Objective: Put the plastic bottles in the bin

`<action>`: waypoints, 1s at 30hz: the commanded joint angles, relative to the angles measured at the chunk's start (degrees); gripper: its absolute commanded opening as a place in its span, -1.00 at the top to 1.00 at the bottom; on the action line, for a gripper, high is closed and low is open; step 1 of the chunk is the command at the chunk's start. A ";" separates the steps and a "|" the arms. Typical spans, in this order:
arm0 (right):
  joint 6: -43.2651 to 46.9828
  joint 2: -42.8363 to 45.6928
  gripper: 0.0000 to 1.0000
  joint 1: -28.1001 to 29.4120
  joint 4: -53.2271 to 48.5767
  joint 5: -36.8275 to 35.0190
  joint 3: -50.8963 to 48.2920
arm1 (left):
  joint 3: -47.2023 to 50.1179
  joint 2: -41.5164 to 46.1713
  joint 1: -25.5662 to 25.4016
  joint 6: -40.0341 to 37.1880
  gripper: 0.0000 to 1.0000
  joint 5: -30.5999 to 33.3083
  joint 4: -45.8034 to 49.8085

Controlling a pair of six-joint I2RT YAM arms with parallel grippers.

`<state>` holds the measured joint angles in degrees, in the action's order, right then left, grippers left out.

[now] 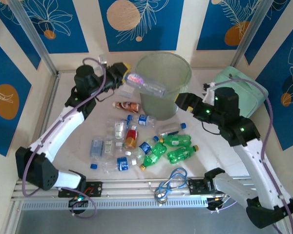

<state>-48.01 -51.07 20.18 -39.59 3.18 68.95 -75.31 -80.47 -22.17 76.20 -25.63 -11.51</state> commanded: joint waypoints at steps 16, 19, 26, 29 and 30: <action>-5.81 -2.11 -0.72 -13.52 -28.51 -10.57 -12.81 | -48.22 -34.84 -7.40 -20.99 0.48 13.33 27.15; -7.88 -2.12 -0.70 -13.91 -27.38 -11.20 -17.41 | -48.23 -35.20 -8.31 -23.44 0.38 15.48 29.76; -12.99 -3.67 -0.57 -15.41 -20.25 -8.37 -27.28 | -47.96 -34.67 -9.50 -26.12 -0.47 17.11 30.79; -14.67 -5.10 -0.52 -15.78 -17.76 -8.11 -29.64 | -48.09 -33.07 -9.88 -27.91 -0.72 18.05 30.61; -14.91 -5.46 -0.50 -15.87 -17.04 -8.02 -30.14 | -48.07 -32.51 -9.98 -28.59 -0.79 18.20 30.50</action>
<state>-59.70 -55.90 4.75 -59.57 -5.82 39.99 -121.30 -116.38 -31.55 50.72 -9.23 18.76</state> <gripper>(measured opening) 0.757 0.873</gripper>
